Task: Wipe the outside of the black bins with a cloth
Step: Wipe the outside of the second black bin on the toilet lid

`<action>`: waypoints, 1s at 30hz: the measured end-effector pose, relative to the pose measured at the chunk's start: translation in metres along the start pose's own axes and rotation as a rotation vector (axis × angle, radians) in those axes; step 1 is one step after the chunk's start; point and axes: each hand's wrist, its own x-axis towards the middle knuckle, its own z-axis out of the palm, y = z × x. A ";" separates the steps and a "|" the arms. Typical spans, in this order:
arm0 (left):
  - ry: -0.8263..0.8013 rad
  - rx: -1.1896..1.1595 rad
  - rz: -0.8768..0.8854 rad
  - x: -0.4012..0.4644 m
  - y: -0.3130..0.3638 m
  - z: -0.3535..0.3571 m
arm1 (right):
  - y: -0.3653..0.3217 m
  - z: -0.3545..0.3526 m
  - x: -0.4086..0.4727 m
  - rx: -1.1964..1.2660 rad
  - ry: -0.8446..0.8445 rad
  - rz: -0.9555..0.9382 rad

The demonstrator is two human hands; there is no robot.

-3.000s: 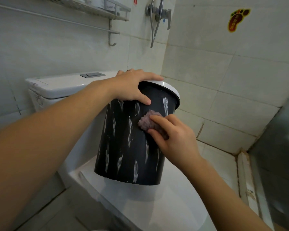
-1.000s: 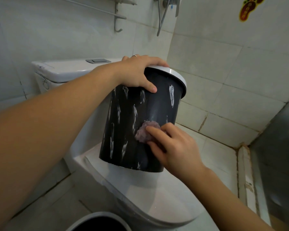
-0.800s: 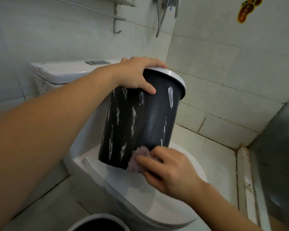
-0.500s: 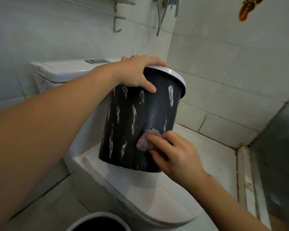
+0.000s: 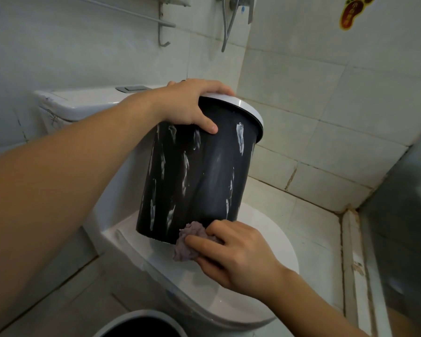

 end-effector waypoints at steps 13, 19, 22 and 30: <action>0.010 -0.025 -0.018 0.002 0.000 0.001 | 0.007 -0.004 -0.008 -0.033 0.059 0.059; 0.020 -0.043 -0.032 0.003 0.001 0.002 | 0.010 -0.004 -0.012 -0.002 0.051 0.083; 0.033 -0.139 -0.026 0.003 -0.004 0.000 | 0.018 -0.008 -0.020 -0.016 0.055 0.110; 0.066 -0.376 0.014 -0.001 -0.013 0.001 | 0.019 -0.005 -0.022 0.026 0.089 0.127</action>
